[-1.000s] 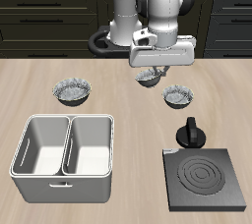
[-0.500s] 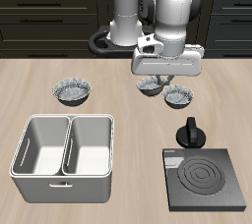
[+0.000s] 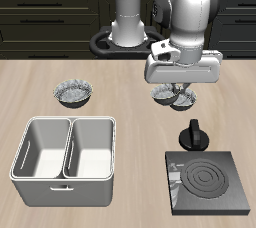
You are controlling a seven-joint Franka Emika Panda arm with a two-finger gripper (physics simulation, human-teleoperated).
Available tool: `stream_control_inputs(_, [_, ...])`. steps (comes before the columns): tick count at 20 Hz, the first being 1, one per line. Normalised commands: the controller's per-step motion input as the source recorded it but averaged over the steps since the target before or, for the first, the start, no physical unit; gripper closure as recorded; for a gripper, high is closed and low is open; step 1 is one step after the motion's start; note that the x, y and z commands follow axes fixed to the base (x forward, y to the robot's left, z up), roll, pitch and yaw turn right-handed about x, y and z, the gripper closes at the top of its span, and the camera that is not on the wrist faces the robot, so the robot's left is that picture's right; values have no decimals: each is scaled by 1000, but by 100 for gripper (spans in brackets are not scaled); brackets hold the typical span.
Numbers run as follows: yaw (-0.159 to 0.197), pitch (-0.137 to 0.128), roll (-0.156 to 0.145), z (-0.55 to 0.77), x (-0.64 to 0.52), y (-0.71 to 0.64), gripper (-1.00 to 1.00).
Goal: Turn off the flat stove and place the smallest bowl on it
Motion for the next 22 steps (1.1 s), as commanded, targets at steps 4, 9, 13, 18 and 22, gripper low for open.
stream_control_inputs(4, [4,10,-14,108,341,188,100])
stream_control_inputs(9, [19,28,3,13,399,173,100])
stream_control_inputs(13, [-1,14,-3,61,381,160,100])
stream_control_inputs(18, [4,20,2,-23,358,171,100])
stream_control_inputs(22, [-10,1,-20,31,277,38,100])
